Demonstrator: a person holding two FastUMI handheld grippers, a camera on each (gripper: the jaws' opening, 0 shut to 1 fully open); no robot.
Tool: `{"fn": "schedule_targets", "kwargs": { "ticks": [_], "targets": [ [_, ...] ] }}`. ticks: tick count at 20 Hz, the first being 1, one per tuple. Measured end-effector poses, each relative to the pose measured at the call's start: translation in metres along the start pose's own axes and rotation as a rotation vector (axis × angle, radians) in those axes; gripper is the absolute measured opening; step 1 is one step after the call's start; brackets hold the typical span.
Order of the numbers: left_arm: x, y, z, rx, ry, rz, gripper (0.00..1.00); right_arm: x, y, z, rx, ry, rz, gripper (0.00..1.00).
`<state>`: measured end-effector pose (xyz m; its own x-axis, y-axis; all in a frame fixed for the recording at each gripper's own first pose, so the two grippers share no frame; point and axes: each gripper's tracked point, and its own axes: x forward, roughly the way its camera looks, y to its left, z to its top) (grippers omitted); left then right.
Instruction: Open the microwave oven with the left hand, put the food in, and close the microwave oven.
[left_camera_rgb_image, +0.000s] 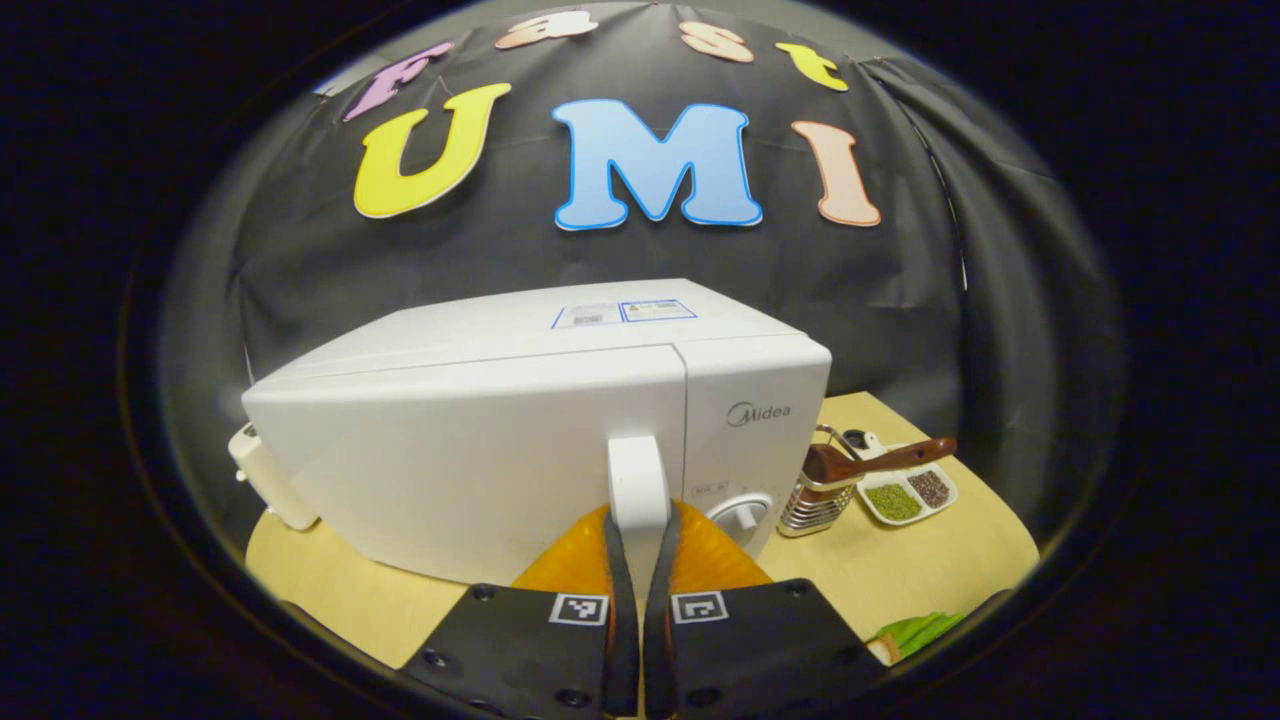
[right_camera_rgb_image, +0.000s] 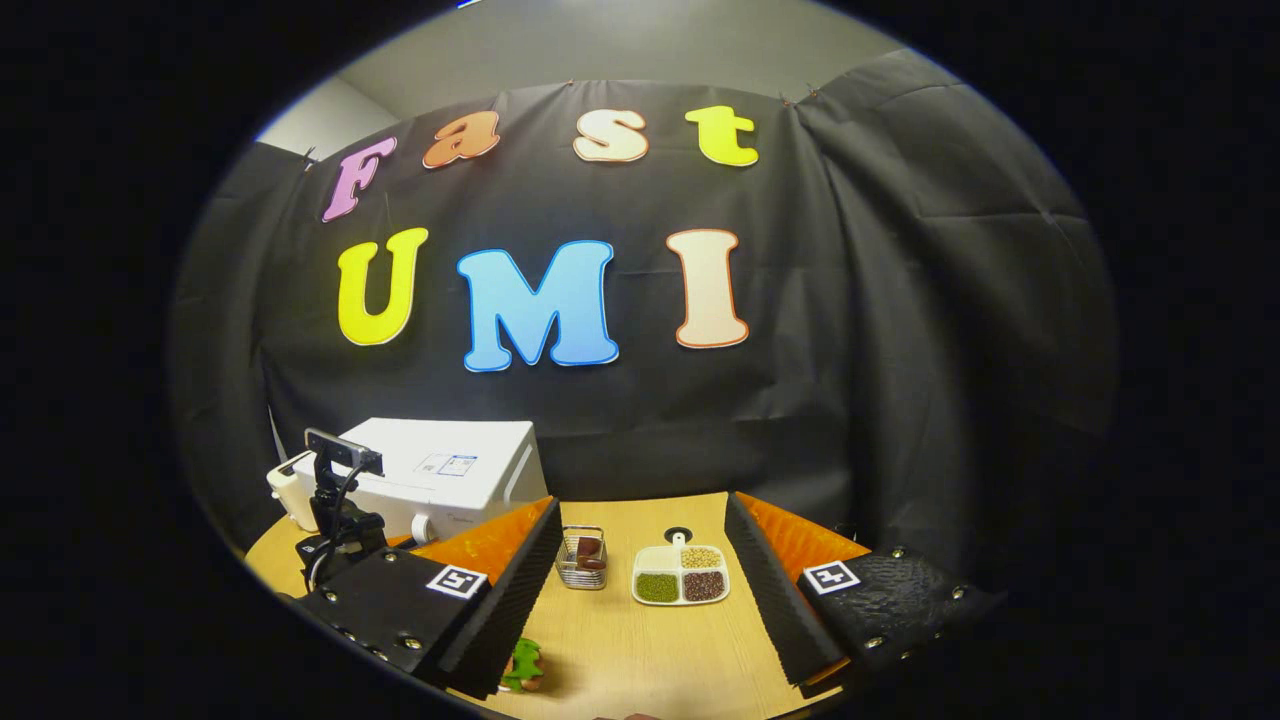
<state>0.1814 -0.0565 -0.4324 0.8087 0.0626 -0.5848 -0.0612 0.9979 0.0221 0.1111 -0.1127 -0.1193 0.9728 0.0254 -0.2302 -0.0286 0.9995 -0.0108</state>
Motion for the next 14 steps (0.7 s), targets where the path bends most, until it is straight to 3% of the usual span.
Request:
{"fn": "schedule_targets", "kwargs": {
  "ticks": [9,14],
  "targets": [
    [-0.002,0.001,-0.002,-0.014,0.052,-0.056,0.06,-0.011,0.027,0.007,-0.015,-0.015,0.014,0.99],
    [-0.064,0.007,-0.033,0.032,0.058,-0.125,0.06,-0.015,0.039,0.005,0.005,-0.018,0.014,0.99]
  ]
}}
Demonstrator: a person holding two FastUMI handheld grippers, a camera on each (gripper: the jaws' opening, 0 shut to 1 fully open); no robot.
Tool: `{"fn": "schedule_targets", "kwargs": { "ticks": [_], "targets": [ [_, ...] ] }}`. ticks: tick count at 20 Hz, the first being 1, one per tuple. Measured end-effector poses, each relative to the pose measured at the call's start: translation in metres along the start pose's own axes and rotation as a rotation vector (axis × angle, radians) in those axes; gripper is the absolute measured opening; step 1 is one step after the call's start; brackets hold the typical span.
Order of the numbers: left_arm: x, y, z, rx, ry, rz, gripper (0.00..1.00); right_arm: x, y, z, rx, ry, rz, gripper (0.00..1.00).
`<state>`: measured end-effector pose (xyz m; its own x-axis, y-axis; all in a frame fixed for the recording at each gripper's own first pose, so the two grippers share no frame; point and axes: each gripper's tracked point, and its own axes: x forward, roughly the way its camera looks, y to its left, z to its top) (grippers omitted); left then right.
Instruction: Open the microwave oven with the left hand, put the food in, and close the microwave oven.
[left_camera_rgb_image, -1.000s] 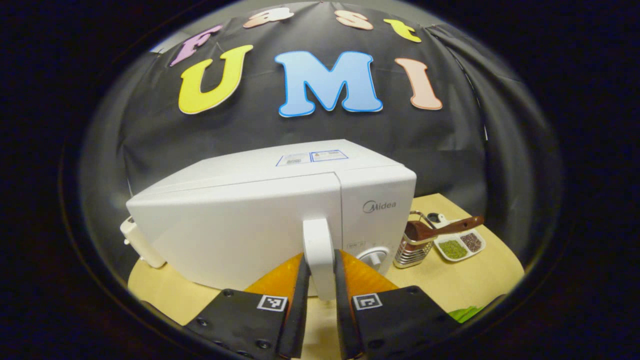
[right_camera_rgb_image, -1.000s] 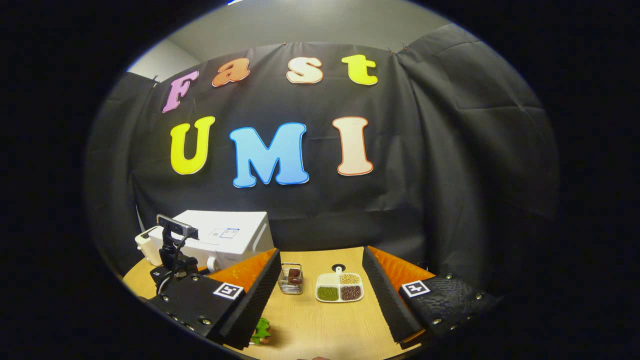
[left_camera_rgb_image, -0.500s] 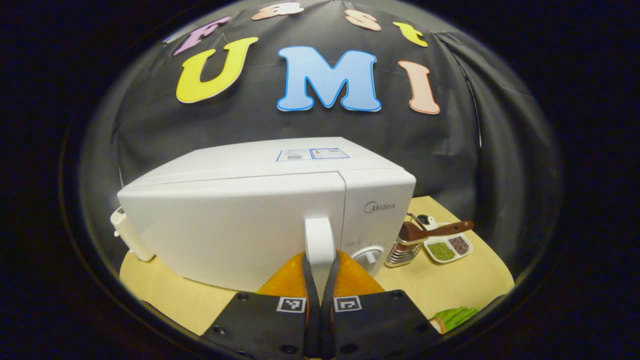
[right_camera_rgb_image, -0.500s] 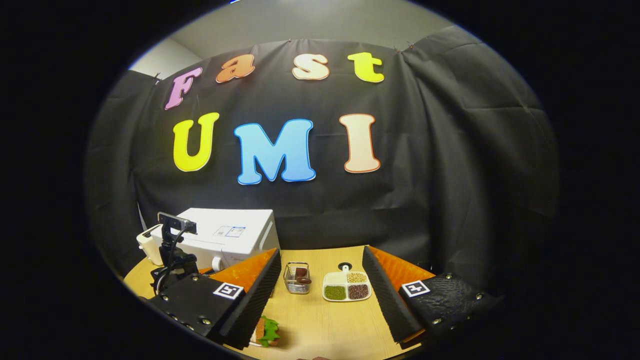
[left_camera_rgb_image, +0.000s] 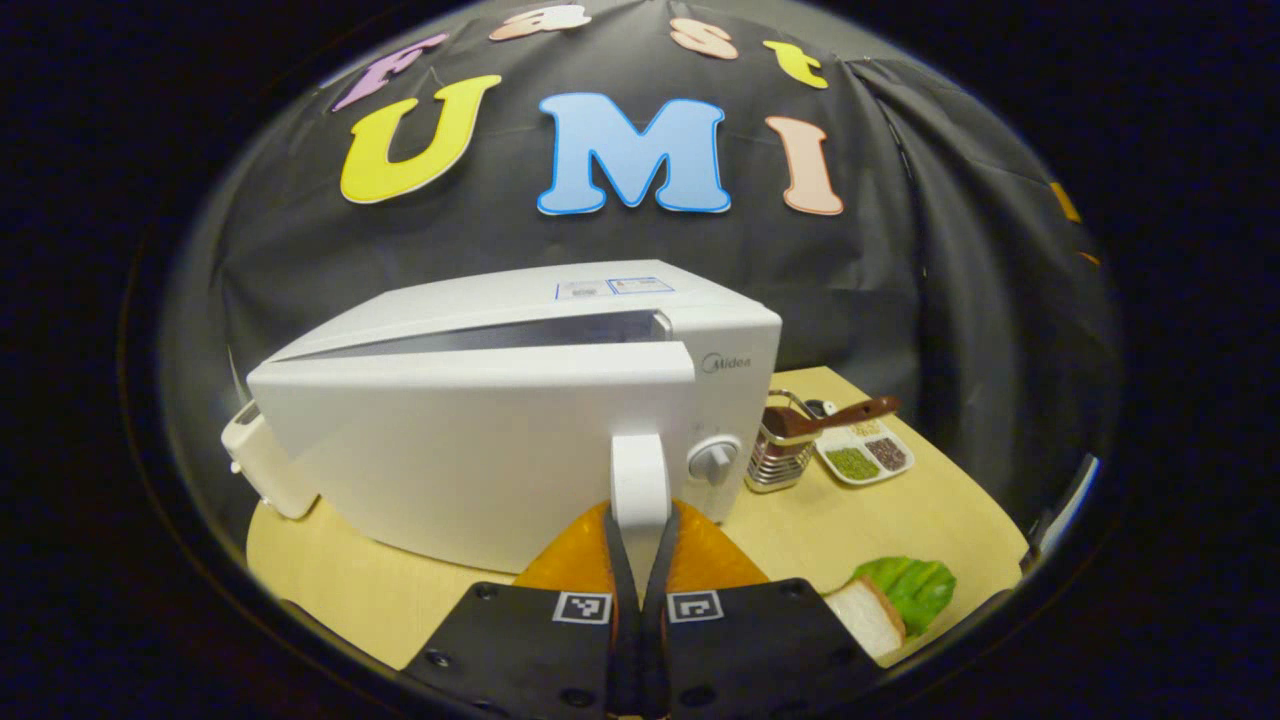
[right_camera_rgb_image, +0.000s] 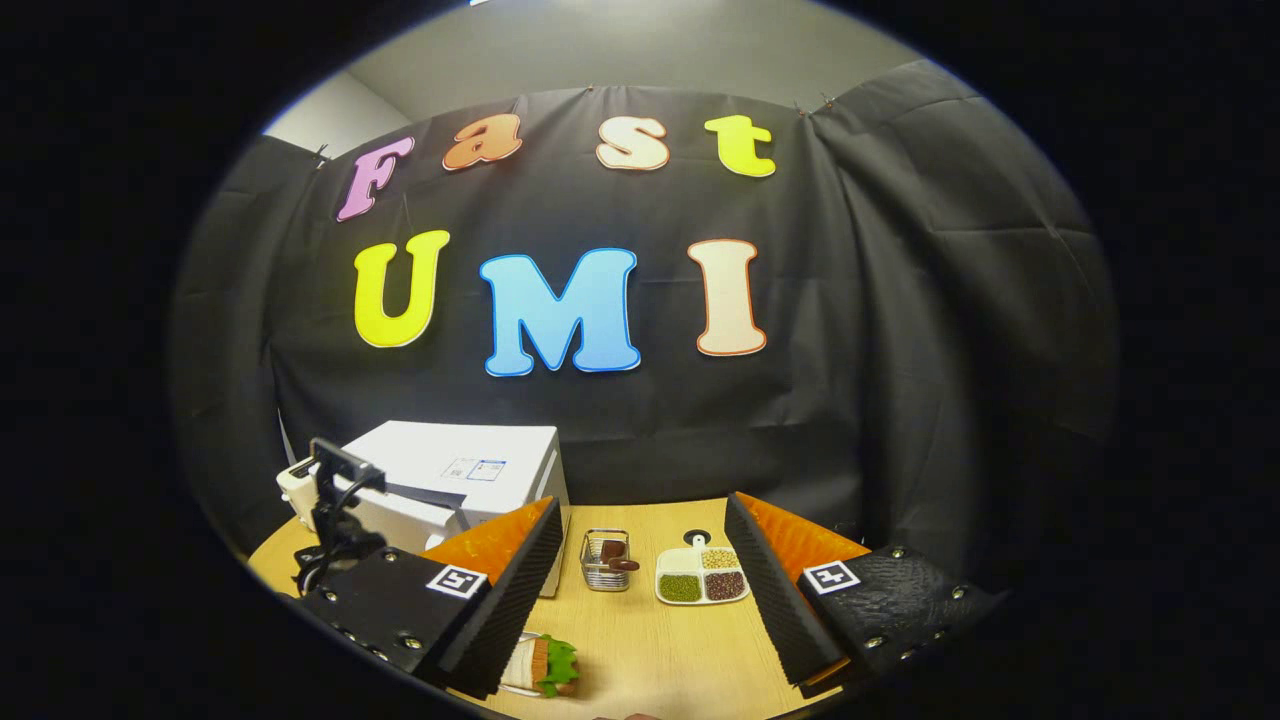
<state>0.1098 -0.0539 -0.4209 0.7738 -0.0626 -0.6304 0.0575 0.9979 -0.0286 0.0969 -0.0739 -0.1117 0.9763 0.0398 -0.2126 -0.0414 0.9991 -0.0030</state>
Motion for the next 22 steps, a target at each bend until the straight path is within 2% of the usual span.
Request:
{"fn": "schedule_targets", "kwargs": {
  "ticks": [9,20,22],
  "targets": [
    [-0.108,0.034,-0.054,0.068,0.051,-0.132,0.05,-0.018,0.058,-0.004,-0.007,-0.005,0.051,0.99],
    [-0.208,0.129,-0.108,0.081,0.103,-0.113,0.06,-0.036,0.113,-0.051,0.024,0.082,0.074,0.99],
    [-0.221,0.149,-0.115,0.086,0.120,-0.102,0.06,-0.036,0.123,-0.060,0.057,0.107,0.104,0.99]
  ]
}}
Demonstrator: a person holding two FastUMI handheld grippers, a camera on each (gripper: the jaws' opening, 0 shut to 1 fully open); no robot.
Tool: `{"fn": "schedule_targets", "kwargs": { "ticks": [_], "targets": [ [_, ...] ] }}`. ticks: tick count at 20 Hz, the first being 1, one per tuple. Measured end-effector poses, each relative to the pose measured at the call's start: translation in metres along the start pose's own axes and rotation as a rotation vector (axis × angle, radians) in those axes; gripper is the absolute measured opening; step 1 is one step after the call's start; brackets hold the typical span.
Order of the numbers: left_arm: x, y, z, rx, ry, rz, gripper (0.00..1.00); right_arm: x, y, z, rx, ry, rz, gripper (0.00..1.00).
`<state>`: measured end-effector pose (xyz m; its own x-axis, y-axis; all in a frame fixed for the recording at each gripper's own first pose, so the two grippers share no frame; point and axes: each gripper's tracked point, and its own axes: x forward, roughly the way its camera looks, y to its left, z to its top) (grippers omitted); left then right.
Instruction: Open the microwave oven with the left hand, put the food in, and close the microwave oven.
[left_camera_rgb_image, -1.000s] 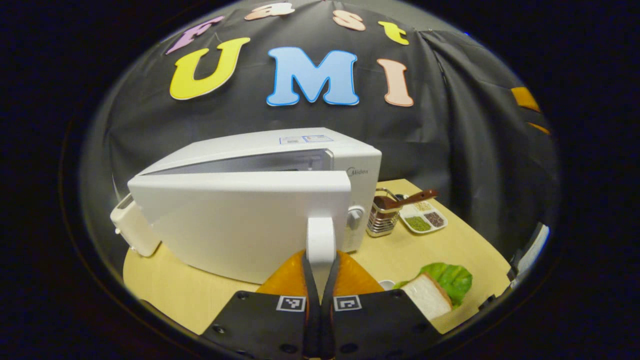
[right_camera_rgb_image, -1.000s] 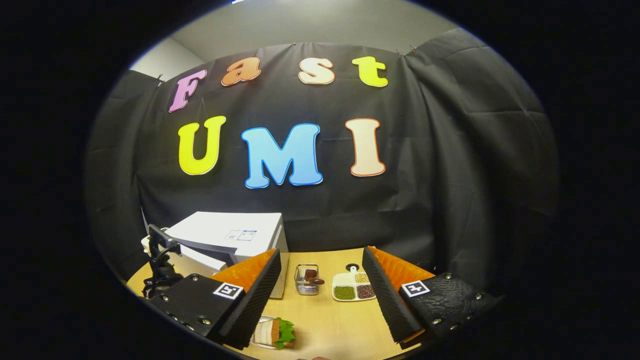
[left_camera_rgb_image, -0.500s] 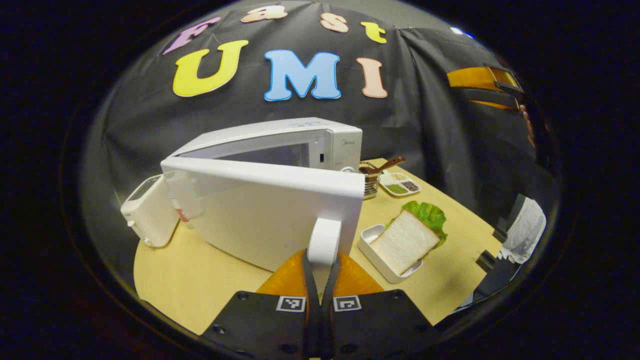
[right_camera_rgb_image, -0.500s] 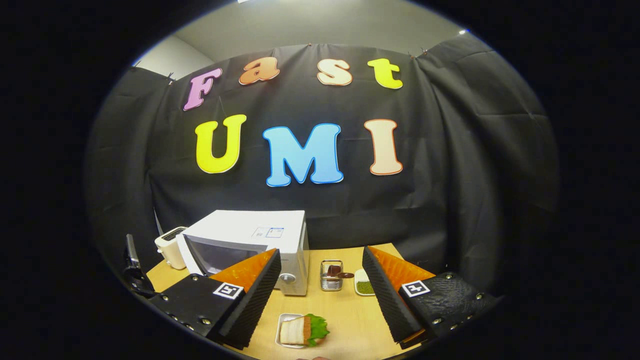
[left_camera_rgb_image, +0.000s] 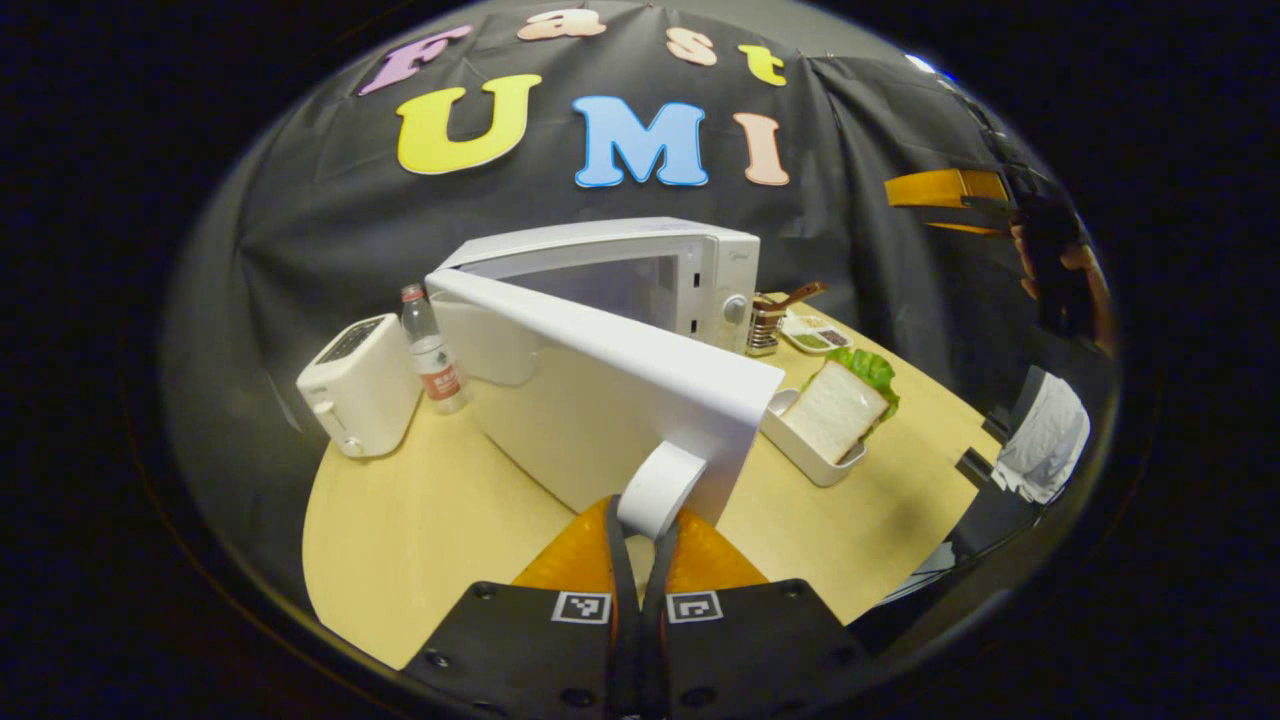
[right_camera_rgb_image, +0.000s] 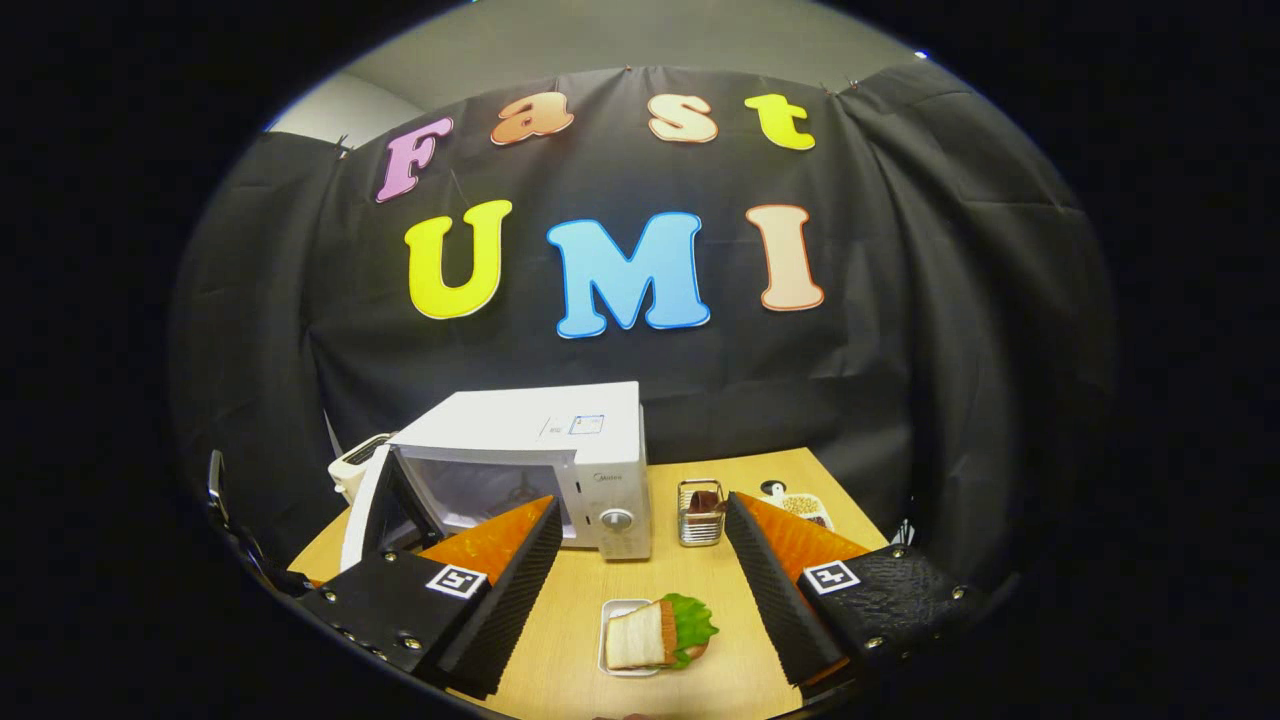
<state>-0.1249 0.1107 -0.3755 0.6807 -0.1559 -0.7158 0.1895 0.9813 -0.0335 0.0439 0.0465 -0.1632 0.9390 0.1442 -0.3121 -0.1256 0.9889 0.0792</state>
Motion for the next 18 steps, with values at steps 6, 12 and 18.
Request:
{"fn": "schedule_targets", "kwargs": {
  "ticks": [6,12,18],
  "targets": [
    [-0.038,0.064,-0.028,-0.009,0.005,0.046,0.06,0.017,-0.016,-0.041,0.013,0.111,-0.010,0.99],
    [-0.059,0.132,-0.046,-0.039,-0.007,0.096,0.07,0.034,-0.041,-0.102,-0.034,0.242,-0.027,0.99],
    [-0.063,0.156,-0.054,-0.068,-0.027,0.111,0.07,0.046,-0.062,-0.173,0.046,0.438,-0.029,0.99]
  ]
}}
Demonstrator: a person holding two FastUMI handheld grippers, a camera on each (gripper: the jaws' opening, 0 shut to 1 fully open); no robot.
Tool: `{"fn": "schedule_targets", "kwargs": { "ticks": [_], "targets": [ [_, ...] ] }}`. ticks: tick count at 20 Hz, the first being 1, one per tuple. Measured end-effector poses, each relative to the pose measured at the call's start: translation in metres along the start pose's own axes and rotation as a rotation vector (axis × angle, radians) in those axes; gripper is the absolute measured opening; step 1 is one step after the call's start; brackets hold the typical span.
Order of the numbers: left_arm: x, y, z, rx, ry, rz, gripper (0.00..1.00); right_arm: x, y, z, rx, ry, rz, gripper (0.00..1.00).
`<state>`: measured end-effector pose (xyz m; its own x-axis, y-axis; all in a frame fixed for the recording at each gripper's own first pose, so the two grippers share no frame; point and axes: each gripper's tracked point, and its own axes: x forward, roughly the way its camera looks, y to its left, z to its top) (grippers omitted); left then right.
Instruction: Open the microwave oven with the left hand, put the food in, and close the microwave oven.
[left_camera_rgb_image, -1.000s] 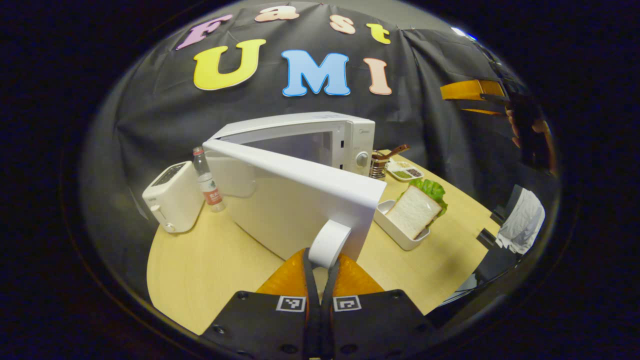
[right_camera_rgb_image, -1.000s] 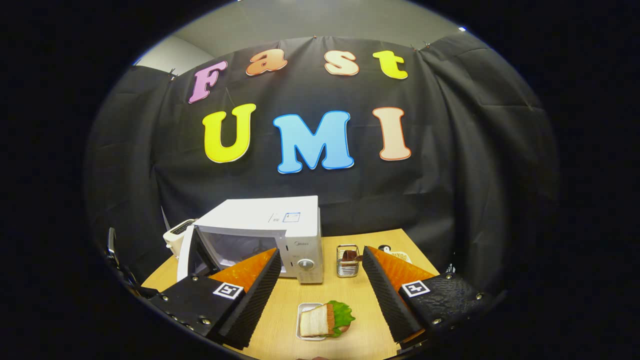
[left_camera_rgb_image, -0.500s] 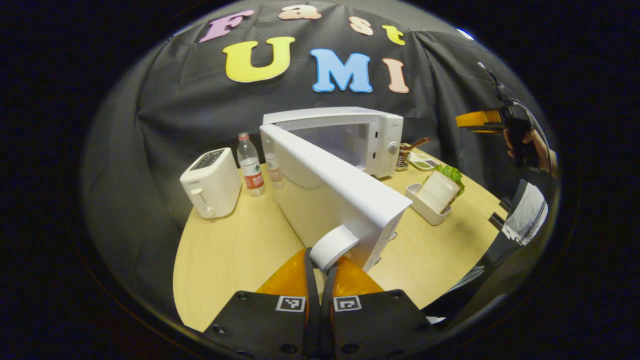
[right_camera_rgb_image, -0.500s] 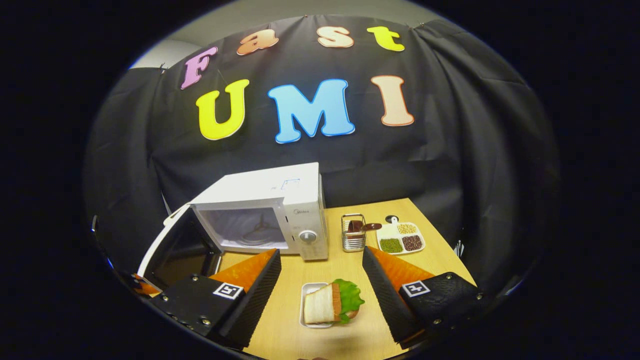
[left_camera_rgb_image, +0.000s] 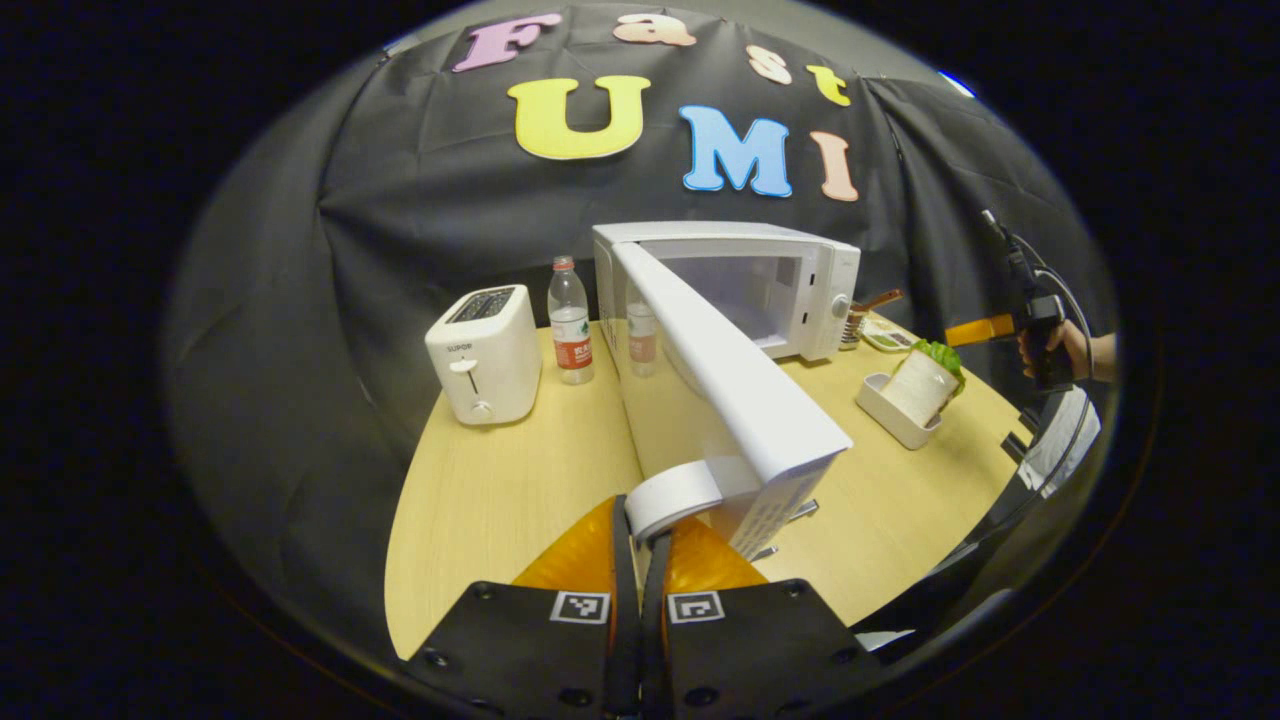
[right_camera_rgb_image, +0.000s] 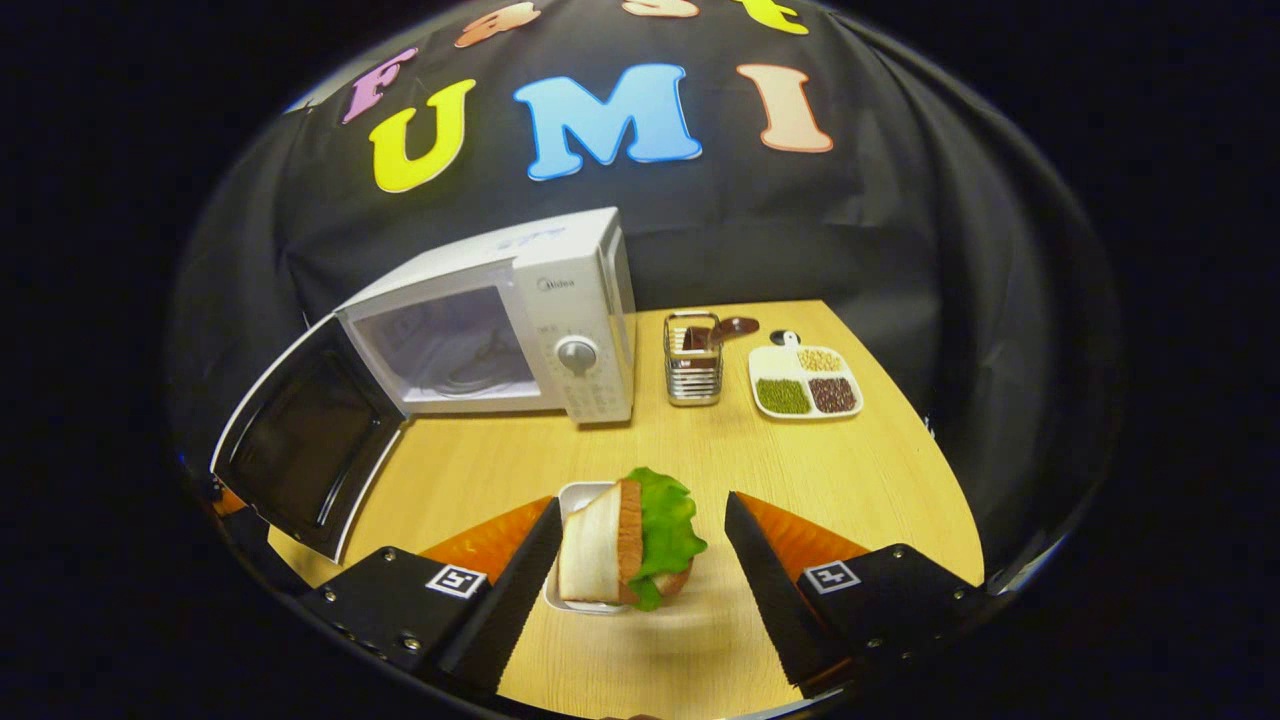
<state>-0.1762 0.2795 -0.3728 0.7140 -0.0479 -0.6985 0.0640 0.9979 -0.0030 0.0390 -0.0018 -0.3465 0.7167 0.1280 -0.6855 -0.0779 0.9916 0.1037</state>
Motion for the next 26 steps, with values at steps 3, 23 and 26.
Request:
{"fn": "schedule_targets", "kwargs": {
  "ticks": [3,23,26],
  "targets": [
    [-0.002,0.000,-0.002,-0.001,-0.010,-0.017,0.09,0.016,-0.001,-0.026,0.111,0.112,0.040,0.99],
    [-0.121,-0.033,0.185,-0.156,-0.500,0.152,0.99,0.005,0.047,-0.026,0.335,0.140,0.219,0.21],
    [-0.121,-0.062,0.232,-0.140,-0.572,0.086,0.98,-0.020,0.076,-0.002,0.387,0.061,0.298,0.21]
  ]
}}
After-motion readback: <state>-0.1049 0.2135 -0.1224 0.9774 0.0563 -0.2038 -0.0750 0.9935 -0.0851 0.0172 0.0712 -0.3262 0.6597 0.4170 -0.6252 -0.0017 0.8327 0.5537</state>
